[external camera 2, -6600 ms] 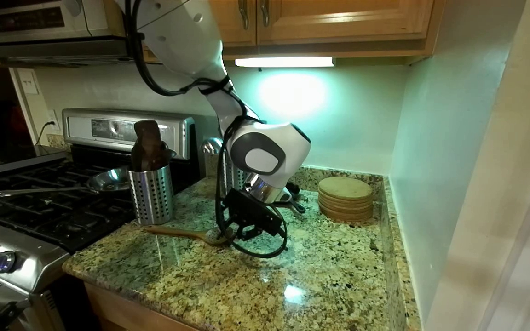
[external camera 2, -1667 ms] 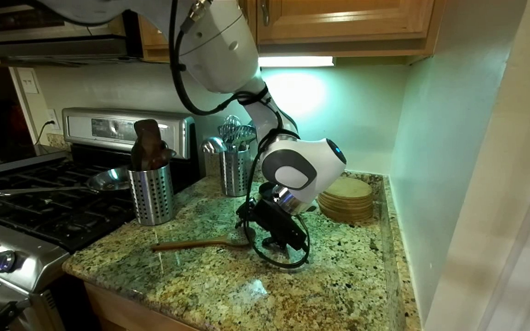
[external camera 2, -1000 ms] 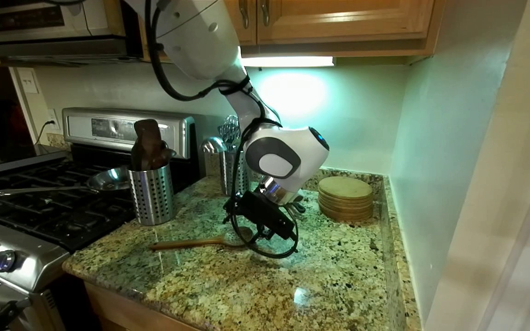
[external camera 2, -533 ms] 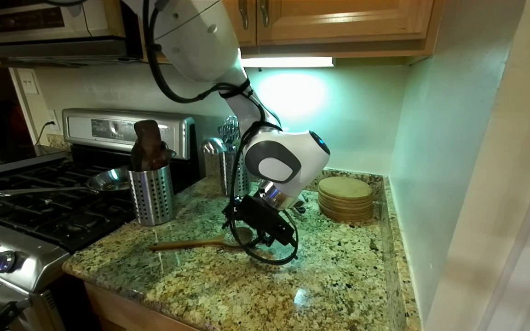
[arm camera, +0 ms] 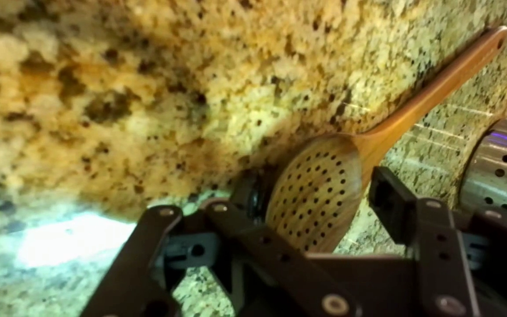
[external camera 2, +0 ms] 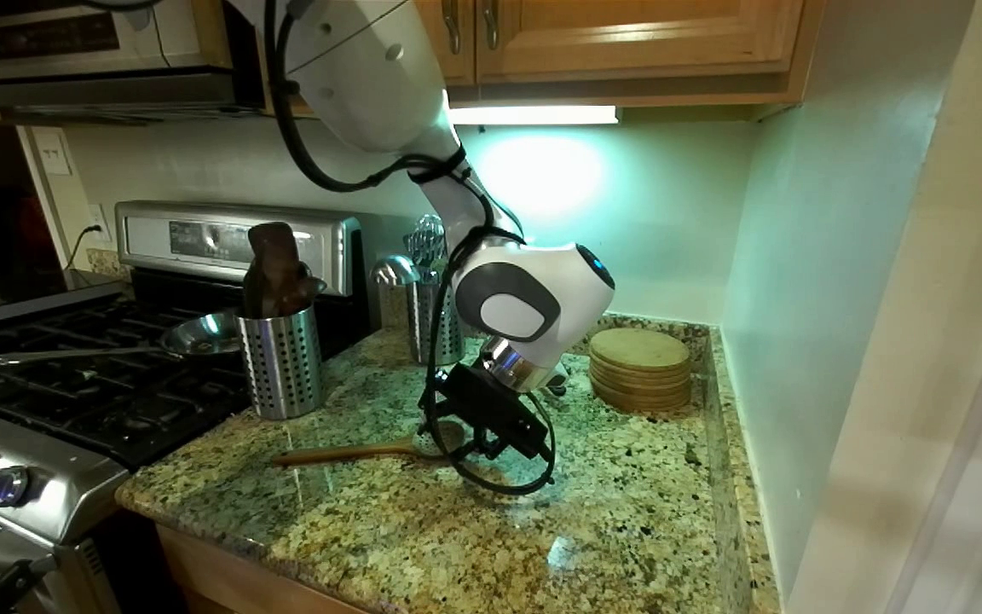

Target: Pick up the wooden spoon from the counter and put it in the metal container

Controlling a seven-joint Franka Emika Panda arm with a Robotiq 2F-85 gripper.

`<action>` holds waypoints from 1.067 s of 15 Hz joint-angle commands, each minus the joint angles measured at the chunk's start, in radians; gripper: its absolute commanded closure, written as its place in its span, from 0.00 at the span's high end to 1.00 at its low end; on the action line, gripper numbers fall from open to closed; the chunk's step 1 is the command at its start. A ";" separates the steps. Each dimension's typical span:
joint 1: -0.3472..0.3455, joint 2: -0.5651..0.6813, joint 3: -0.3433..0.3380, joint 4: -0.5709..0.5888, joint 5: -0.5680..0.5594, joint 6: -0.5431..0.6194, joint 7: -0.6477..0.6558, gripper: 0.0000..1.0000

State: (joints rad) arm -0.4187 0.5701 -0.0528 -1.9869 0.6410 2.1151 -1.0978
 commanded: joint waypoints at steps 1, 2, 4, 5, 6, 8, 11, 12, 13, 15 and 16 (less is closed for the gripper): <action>0.008 -0.027 -0.003 -0.035 0.016 0.042 -0.007 0.72; 0.008 -0.027 -0.003 -0.035 0.016 0.045 -0.005 0.72; 0.003 -0.026 -0.001 -0.034 0.027 0.049 -0.007 0.63; 0.004 -0.025 -0.001 -0.034 0.033 0.056 -0.004 0.53; 0.003 -0.024 0.000 -0.033 0.037 0.062 -0.004 0.43; 0.003 -0.022 0.002 -0.032 0.052 0.082 -0.005 0.33; 0.003 -0.020 0.002 -0.029 0.062 0.097 -0.001 0.09; 0.003 -0.019 0.002 -0.028 0.063 0.100 -0.001 0.08; 0.002 -0.018 0.002 -0.028 0.065 0.102 0.001 0.05; -0.001 -0.018 0.002 -0.029 0.077 0.099 -0.001 0.09; 0.001 -0.020 0.001 -0.030 0.081 0.101 0.001 0.09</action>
State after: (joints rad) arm -0.4187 0.5716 -0.0512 -1.9871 0.6941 2.1898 -1.0969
